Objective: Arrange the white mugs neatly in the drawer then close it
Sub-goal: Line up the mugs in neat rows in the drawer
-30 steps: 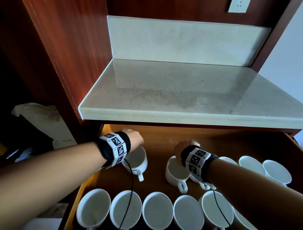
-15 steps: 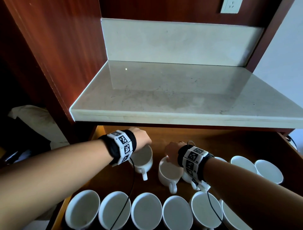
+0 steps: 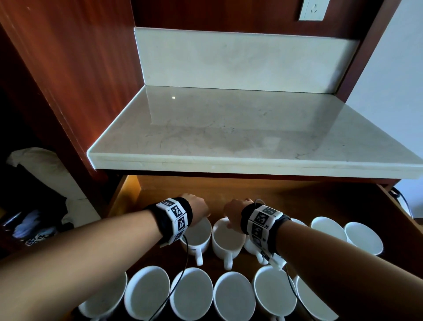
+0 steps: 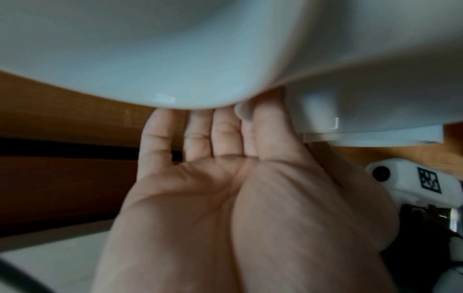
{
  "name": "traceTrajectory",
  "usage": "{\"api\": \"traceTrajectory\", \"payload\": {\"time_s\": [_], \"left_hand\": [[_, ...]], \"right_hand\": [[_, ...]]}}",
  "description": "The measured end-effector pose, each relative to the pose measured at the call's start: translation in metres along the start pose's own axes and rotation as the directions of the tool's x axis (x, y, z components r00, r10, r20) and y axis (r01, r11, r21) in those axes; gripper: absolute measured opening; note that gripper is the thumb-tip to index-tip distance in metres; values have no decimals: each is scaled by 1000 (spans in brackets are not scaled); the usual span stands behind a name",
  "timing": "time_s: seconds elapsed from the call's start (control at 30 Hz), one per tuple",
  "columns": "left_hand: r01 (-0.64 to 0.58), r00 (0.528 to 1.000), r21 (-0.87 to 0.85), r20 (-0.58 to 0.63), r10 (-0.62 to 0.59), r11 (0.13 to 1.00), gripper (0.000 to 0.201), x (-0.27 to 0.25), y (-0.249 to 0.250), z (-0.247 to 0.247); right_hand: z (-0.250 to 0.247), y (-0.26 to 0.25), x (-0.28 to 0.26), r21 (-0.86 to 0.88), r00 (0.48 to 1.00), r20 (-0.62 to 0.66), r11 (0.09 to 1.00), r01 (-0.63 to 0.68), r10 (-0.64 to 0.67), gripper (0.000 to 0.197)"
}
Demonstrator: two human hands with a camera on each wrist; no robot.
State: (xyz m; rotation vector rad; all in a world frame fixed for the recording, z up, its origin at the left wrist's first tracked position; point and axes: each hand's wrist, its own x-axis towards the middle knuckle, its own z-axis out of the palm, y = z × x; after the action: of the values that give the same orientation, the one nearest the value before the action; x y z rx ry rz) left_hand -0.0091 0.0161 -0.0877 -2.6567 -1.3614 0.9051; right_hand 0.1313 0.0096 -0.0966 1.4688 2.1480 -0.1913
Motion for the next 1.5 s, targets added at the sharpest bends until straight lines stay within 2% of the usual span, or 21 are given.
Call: {"api": "traceTrajectory", "payload": {"time_s": [0.13,0.27,0.37,0.63,1.07,1.2,1.27,1.33,1.4,1.5], "left_hand": [[26,1000,-50,14,-26,998,18,3,1,1],[110,986,-108,135,-95,988,36,-2,-1,9],[126,981,-167,165,-98,978,31,-6,-4,16],[105,990,-197,112,-84,975,32,-12,-3,17],[158,981,-197,147,-130,968,32,-12,-10,14],[164,977,-250,178,-121,954,33,-13,-14,15],[202,971,-234,176,-163,951,40,-13,-18,16],[230,964,-191,179,-197,954,42,-12,-22,9],[230,970,-174,117,-212,957,34,-11,-20,-3],[159,982,-237,-62,-178,958,34,-4,-3,-20]], "right_hand": [[4,3,-1,3,1000,2,1000,-15,15,37],[6,6,0,34,999,-8,999,-33,33,35],[7,4,1,27,999,-11,998,-50,50,35],[5,2,4,34,997,2,997,-76,76,36],[-1,3,-2,60,998,31,997,-56,54,33],[-7,24,-12,143,999,-20,989,-36,39,35],[-5,43,-13,110,999,-21,993,-32,35,30],[0,61,-16,61,997,12,995,-83,82,27],[6,72,-20,32,992,47,993,-115,113,34],[15,76,-25,71,989,53,987,-142,139,43]]}}
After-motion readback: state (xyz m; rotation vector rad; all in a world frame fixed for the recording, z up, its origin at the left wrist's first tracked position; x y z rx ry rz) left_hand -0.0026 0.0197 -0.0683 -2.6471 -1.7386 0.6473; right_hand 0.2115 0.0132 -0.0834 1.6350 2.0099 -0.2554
